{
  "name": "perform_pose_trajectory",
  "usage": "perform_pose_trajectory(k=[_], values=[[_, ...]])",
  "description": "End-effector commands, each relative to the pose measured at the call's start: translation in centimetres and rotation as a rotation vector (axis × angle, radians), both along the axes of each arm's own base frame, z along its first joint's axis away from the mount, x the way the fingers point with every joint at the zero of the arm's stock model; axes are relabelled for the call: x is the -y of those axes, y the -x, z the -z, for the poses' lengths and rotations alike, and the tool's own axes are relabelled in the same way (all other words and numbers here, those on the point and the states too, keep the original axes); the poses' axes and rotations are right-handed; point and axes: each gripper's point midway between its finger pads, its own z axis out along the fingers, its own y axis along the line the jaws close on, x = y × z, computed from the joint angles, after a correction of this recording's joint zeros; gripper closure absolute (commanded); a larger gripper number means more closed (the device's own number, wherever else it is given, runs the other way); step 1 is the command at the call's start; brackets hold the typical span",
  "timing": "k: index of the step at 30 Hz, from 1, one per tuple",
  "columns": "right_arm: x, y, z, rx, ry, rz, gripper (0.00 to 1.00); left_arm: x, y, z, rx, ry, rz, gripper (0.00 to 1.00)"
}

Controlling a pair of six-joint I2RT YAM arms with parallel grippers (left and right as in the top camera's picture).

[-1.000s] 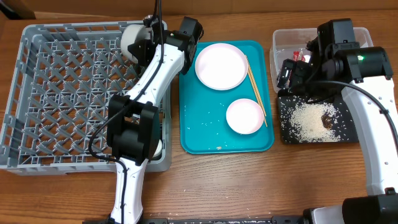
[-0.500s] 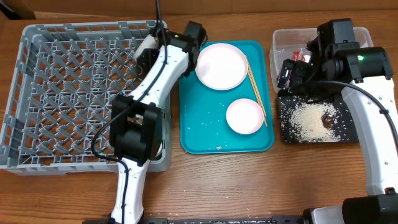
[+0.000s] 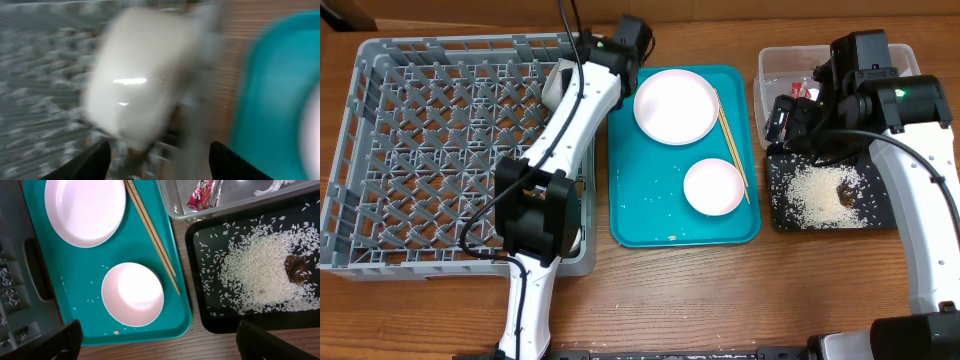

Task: Sort waste into correct bins and load items into the dishwasher
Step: 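Move the left gripper to the pink bowl and grasp its rim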

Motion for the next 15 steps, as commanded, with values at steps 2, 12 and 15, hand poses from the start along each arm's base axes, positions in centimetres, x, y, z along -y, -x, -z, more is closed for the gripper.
perform_pose_trajectory(k=[2, 12, 15], values=[[-0.1, -0.1, -0.3, 0.013, -0.008, -0.006, 0.0, 7.8, 1.4, -4.6, -0.045, 0.297, 0.287, 0.35], [-0.1, -0.1, -0.3, 0.013, -0.008, -0.006, 0.0, 12.2, 8.5, -5.4, -0.282, 0.568, 0.261, 0.4], [-0.2, -0.1, -0.3, 0.013, -0.008, -0.006, 0.0, 13.1, 9.8, -2.8, -0.344, 0.577, 0.191, 0.4]])
